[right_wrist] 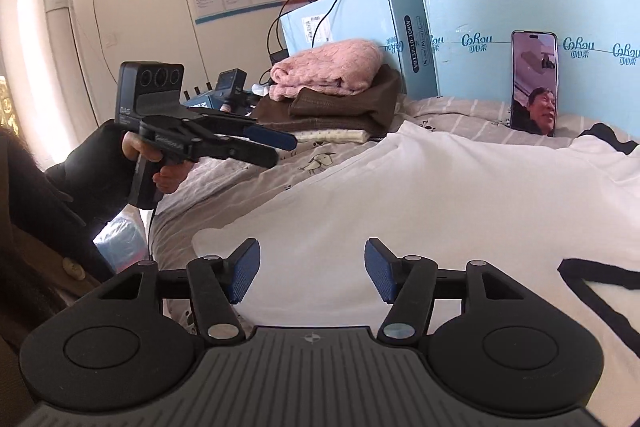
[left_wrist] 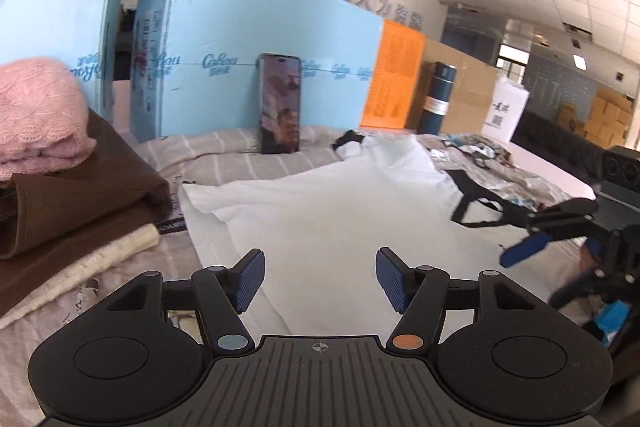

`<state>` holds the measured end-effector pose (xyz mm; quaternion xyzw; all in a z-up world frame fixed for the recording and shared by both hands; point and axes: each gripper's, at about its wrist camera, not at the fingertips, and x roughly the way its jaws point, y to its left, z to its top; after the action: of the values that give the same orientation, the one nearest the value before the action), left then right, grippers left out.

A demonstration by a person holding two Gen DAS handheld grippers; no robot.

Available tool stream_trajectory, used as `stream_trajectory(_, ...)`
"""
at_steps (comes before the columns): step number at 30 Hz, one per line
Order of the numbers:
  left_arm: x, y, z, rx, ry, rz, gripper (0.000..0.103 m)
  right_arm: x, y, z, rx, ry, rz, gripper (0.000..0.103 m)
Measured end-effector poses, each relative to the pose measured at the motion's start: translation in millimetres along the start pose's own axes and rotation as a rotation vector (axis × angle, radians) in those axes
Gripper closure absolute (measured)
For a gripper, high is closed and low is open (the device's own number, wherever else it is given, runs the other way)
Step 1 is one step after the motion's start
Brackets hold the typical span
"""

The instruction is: Fold clothes

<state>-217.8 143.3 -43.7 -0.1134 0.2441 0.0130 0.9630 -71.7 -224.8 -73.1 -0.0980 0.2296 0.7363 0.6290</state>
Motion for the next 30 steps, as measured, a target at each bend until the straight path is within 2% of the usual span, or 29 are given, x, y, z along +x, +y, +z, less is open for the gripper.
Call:
stream_trajectory(2, 28, 22, 17, -0.063, 0.018, 0.038, 0.041, 19, -2, 12, -0.017, 0.015, 0.015, 0.04)
stream_trajectory(7, 85, 54, 32, -0.121, 0.105, 0.047, 0.041, 68, -18, 35, 0.017, 0.041, 0.098, 0.037)
stream_trajectory(8, 91, 58, 31, -0.134, 0.118, 0.042, 0.041, 72, -23, 34, 0.036, 0.037, 0.116, 0.037)
stream_trajectory(12, 106, 66, 30, -0.182, 0.128, -0.017, 0.024, 81, -43, 26, 0.119, 0.027, 0.174, 0.035)
stream_trajectory(16, 111, 62, 31, -0.197, 0.119, 0.011, 0.024, 82, -54, 21, 0.187, 0.029, 0.195, 0.033)
stream_trajectory(17, 112, 57, 30, -0.172, 0.116, 0.037, 0.026, 83, -56, 20, 0.2, 0.034, 0.199, 0.033)
stream_trajectory(19, 114, 46, 29, -0.11, 0.115, 0.09, 0.042, 83, -59, 18, 0.225, 0.044, 0.2, 0.033)
stream_trajectory(20, 115, 40, 29, -0.05, 0.122, 0.12, 0.069, 83, -60, 17, 0.233, 0.048, 0.194, 0.033)
stream_trajectory(21, 117, 35, 28, -0.004, 0.128, 0.142, 0.084, 83, -61, 17, 0.241, 0.053, 0.188, 0.033)
stream_trajectory(24, 119, 36, 27, 0.048, 0.138, 0.17, 0.087, 83, -61, 17, 0.247, 0.058, 0.185, 0.033)
stream_trajectory(30, 116, 57, 30, 0.046, 0.129, 0.289, 0.087, 81, -59, 16, 0.245, 0.061, 0.183, 0.033)
